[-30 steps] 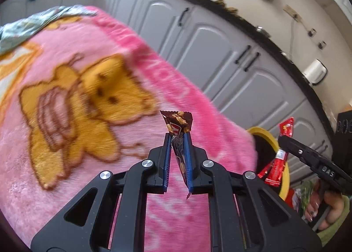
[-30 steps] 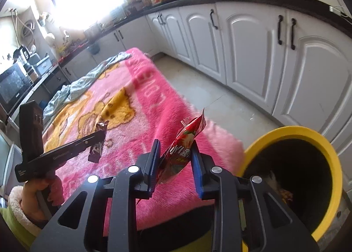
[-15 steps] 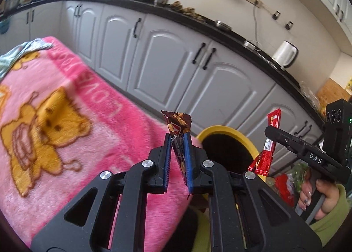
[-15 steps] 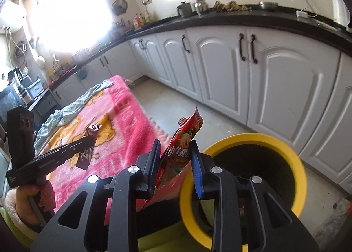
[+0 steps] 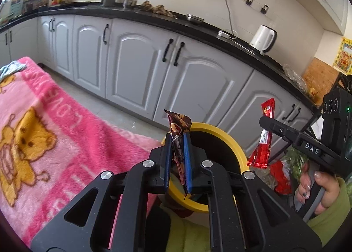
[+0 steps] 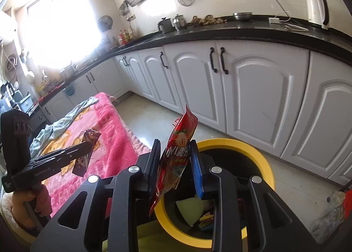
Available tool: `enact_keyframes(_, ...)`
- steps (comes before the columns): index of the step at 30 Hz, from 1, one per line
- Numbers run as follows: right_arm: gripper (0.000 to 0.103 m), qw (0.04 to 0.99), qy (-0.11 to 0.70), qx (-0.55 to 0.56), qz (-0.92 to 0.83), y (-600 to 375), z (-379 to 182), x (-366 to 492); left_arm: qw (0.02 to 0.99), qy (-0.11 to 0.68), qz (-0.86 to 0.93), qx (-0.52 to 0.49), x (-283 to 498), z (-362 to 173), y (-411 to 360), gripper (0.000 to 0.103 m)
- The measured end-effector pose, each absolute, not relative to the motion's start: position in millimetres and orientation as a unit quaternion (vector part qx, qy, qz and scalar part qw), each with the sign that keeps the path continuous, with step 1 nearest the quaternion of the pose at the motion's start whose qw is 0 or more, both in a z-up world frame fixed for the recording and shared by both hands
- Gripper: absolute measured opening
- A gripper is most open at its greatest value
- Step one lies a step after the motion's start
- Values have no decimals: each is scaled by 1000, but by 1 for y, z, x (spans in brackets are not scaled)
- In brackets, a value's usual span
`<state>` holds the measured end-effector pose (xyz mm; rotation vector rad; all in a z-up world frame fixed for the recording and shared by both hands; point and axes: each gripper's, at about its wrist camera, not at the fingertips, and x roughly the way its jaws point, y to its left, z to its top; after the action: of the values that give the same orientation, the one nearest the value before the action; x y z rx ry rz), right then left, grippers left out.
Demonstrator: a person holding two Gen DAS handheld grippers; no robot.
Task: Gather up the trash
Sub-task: 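Carry the brown wrapper and red wrapper with both tools over the bin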
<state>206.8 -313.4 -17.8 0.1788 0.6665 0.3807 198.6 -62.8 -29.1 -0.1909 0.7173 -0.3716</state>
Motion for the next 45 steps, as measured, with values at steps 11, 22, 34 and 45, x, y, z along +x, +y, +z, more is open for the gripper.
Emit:
enact_keyframes(11,26,927,322,113,156,-348,-25,199,909,349,-219,-71,203,-35,-103,6)
enact_keyframes(22,26,924,338,117,138,-358,-44,202,897,369,-237,-55,214,-58,-131,6)
enact_keyframes(34,26,911,372,110,141,-350,-73,211,882,400,-244,-51,226,-85,-145,6)
enact_keyframes(45,26,900,396,106,145,-348,-88,217,873,418,-248,-47,231,-100,-152,6)
